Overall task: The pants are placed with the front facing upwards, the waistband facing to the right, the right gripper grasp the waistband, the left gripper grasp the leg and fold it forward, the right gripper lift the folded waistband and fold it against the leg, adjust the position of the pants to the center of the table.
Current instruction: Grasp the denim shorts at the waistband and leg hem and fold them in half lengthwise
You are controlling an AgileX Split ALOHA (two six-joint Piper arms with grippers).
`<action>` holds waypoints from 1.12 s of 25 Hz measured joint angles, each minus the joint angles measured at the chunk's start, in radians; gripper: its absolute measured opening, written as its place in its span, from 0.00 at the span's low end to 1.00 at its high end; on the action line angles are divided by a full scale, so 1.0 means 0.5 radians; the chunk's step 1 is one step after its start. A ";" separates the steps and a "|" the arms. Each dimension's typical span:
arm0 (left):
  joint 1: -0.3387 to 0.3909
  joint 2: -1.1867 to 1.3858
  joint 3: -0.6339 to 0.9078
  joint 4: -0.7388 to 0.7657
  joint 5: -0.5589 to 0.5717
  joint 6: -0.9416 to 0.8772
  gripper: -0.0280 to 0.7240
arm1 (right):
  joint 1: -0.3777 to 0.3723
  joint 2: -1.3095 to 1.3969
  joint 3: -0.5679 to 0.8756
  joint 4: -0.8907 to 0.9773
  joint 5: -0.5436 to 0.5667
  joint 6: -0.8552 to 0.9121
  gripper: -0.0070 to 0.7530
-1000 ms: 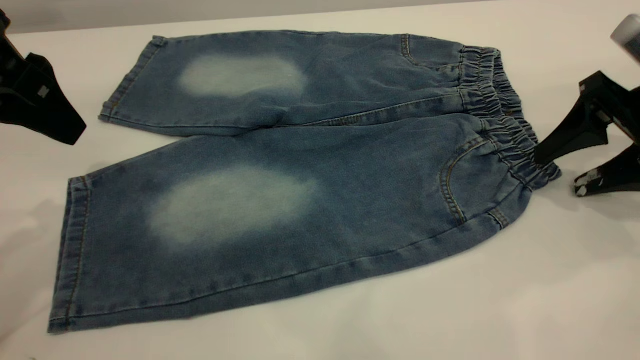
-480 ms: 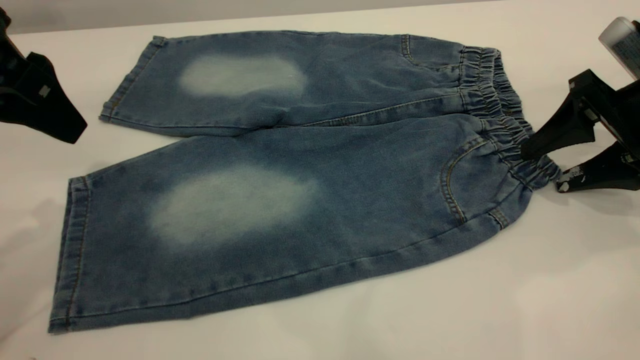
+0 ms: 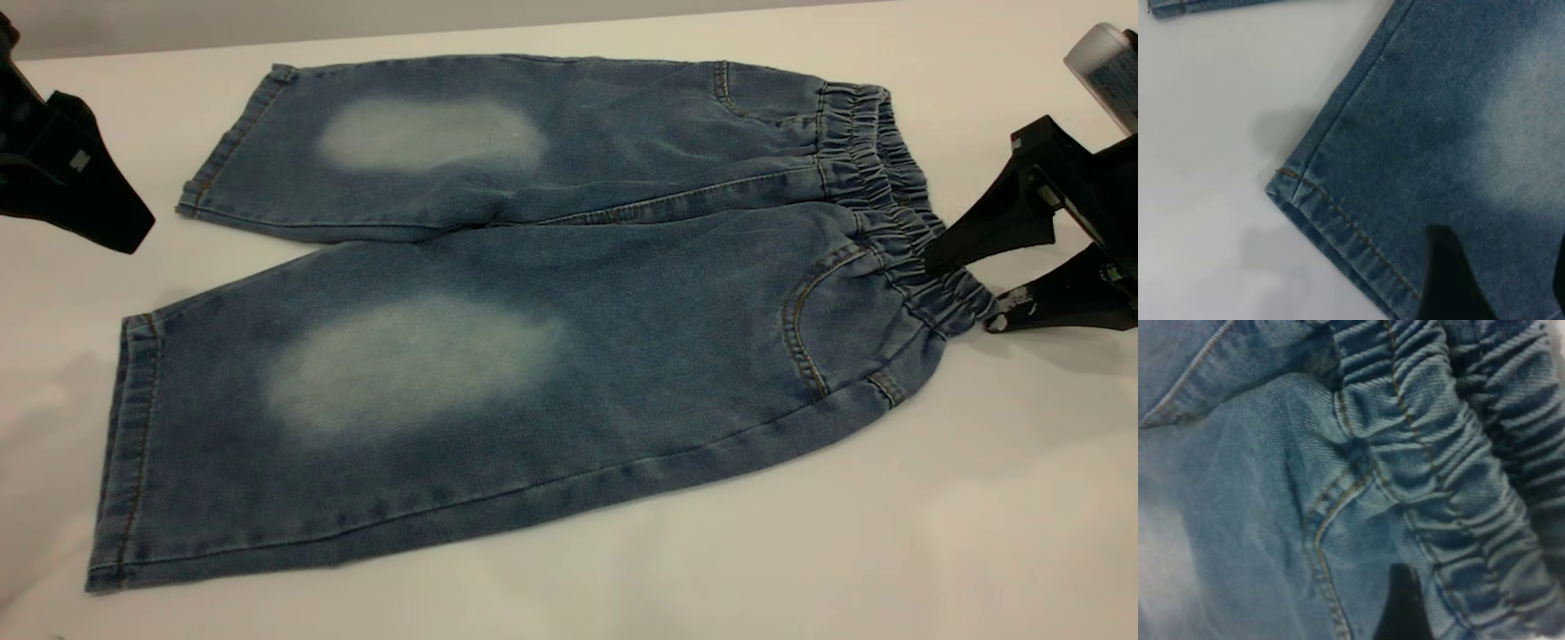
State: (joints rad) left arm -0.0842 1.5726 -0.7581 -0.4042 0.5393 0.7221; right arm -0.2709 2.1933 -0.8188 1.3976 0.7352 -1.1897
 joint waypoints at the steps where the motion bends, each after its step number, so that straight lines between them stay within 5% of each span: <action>1: 0.000 0.000 0.000 -0.021 0.000 0.000 0.52 | 0.000 0.021 -0.001 0.007 0.033 0.000 0.63; 14: -0.105 0.000 -0.002 -0.083 0.009 0.122 0.52 | 0.002 0.085 -0.020 0.075 0.102 -0.082 0.58; 28: -0.161 0.000 0.212 -0.011 0.085 0.133 0.52 | 0.002 0.090 -0.020 0.135 -0.008 -0.105 0.06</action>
State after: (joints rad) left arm -0.1647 1.5726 -0.6521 -0.4096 0.5820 0.7885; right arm -0.2700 2.2382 -0.8287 1.4651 0.7311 -1.2424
